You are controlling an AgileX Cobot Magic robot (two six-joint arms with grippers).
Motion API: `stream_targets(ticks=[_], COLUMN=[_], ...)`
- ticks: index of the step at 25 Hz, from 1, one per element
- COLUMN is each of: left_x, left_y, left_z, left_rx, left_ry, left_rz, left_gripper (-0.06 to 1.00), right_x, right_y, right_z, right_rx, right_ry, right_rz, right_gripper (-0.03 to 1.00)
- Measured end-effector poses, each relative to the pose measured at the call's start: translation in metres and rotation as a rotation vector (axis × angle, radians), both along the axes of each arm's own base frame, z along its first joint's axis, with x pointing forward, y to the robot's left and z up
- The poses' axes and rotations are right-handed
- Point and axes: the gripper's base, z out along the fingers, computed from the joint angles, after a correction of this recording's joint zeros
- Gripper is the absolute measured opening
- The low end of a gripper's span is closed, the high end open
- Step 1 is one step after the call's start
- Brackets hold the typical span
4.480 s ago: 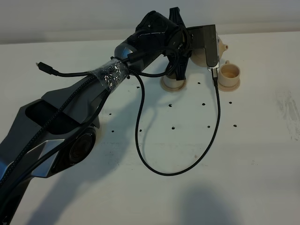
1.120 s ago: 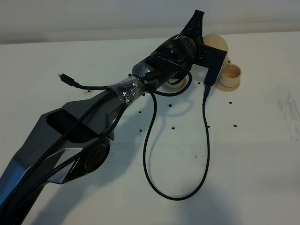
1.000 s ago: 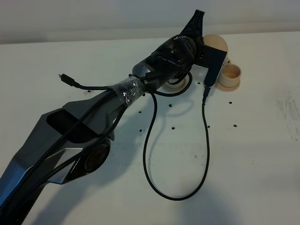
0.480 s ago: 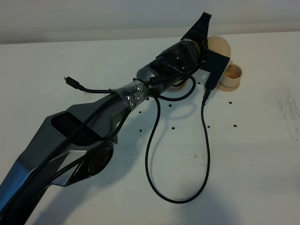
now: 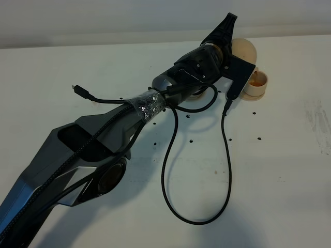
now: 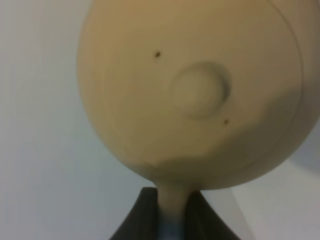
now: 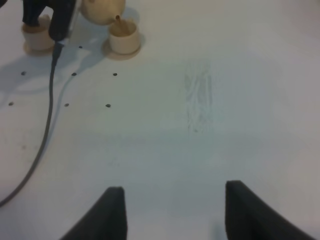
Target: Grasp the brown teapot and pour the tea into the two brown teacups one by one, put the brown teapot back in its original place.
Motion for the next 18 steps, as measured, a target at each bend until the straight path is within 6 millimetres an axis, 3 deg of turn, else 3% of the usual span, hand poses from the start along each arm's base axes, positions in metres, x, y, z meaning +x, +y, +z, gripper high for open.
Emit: stream_targets(ticks=[18], left_x=[0.0007], left_y=[-0.002], left_z=[0.0034], left_rx=[0.037], left_ry=[-0.056], left_rz=[-0.037], left_gripper=[0.08], right_x=[0.0], right_y=[0.0], right_z=[0.0], right_rx=[0.0], right_ry=[0.0], right_rz=[0.0], right_gripper=[0.43])
